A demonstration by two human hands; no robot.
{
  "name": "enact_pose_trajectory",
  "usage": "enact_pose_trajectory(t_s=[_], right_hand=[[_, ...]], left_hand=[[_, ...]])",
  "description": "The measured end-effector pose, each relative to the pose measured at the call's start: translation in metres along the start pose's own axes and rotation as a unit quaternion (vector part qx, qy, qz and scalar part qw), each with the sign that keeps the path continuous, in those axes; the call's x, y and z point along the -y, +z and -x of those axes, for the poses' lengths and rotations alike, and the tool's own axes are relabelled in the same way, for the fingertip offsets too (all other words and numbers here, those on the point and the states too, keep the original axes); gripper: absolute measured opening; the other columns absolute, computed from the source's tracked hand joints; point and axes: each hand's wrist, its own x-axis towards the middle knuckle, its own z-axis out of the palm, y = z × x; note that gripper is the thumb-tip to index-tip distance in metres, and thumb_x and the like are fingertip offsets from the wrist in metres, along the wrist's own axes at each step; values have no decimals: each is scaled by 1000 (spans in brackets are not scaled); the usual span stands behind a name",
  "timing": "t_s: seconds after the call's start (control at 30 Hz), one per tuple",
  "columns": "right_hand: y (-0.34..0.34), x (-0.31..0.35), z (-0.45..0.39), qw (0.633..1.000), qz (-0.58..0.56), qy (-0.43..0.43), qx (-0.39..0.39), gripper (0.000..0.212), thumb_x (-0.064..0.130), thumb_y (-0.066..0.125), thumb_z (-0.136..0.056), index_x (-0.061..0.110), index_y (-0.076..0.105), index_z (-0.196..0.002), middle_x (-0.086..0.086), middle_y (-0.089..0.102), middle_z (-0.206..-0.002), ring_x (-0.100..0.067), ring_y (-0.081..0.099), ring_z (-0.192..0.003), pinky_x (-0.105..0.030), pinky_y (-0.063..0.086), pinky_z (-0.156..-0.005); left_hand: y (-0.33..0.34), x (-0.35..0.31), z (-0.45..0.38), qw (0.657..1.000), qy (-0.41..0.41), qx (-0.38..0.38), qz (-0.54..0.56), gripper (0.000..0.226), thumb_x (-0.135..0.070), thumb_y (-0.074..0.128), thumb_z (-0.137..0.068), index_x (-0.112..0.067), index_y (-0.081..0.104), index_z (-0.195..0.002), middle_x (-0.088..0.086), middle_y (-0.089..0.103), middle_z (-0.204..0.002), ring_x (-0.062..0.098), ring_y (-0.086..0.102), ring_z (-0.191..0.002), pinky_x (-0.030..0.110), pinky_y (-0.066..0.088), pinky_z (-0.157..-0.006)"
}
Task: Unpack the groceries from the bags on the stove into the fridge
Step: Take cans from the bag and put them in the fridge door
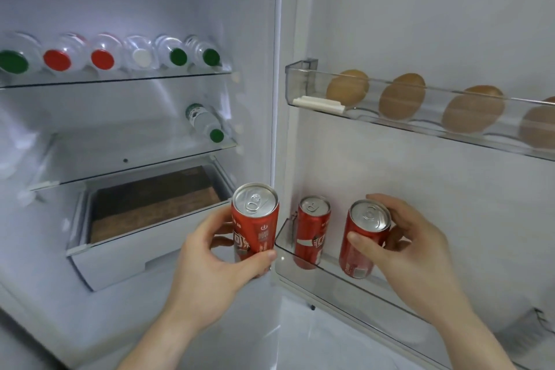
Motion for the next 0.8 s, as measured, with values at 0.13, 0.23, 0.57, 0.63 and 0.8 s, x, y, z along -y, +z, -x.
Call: enact_pose_trajectory(t_s=[0.13,0.23,0.57,0.63,0.8], right_hand=[[4,-21,-6,997,33,26,64,47,29,89,-75,44,64,-112,27,70,-98,-1,61,-74,-16,45,-67],[9,-30,-9,994,40,35,92,45,32,87,-78,44,63,-113,24,70,-103,4,62,-80,-19,45,-71],[10,-26,-16,994,26,36,104,50,33,85,-81,50,54,-116,27,67,-103,9,62,-83,-9,45,-64],[4,-25,-13,993,34,35,105,58,35,85,-82,47,52,-128,31,62,-112,8,63,-82,-6,46,-66],[-20,-18,3,995,-7,42,87,57,36,83,-83,50,57,-132,13,72,-101,0,70,-79,-15,48,-65]], left_hand=[[7,-1,10,1000,-8,-13,-4,70,-33,99,-56,-50,60,-112,-29,69,-106,-2,64,-99,22,50,-80],[10,-2,17,1000,-13,-20,-9,72,-38,98,-56,-50,60,-115,-28,69,-108,-2,64,-100,23,51,-82],[25,-15,32,999,-22,-10,-34,64,-35,99,-58,-42,66,-113,-22,72,-104,3,66,-98,26,52,-84],[28,-18,34,999,-17,0,-36,60,-34,99,-59,-39,68,-110,-20,74,-102,5,67,-96,26,52,-85],[38,-28,37,999,-10,38,-27,63,-47,97,-59,-38,70,-115,-16,75,-104,9,68,-97,30,52,-88]])
